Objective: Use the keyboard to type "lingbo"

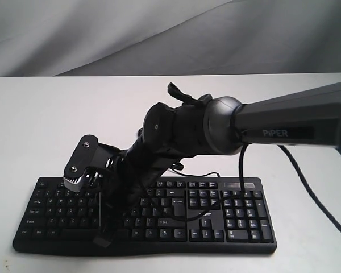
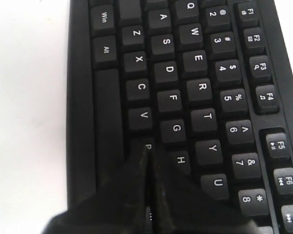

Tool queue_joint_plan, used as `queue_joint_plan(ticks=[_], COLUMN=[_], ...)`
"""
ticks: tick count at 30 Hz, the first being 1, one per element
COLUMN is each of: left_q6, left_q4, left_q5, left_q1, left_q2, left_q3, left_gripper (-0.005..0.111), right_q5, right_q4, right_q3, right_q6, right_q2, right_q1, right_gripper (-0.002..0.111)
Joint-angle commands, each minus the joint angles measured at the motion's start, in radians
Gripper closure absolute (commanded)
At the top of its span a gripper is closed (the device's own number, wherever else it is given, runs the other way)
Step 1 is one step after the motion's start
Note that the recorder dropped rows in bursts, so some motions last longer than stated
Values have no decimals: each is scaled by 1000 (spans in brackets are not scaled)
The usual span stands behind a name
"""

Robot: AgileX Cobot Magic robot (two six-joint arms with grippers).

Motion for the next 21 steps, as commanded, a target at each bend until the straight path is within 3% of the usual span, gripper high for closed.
queue_joint_plan(ticks=[1,21], left_q6=[-2,-2], left_q4=[-4,-4], left_q5=[-7,-7], left_q1=[1,1], left_q2=[-4,-4], left_q3=[5,5], left_gripper=[106,106], right_q5=[-4,-7], right_q4=[-4,5], right_q3=[6,11], right_q6=[3,-9], right_q2=[-1,16], right_q1=[1,1], right_gripper=[108,108])
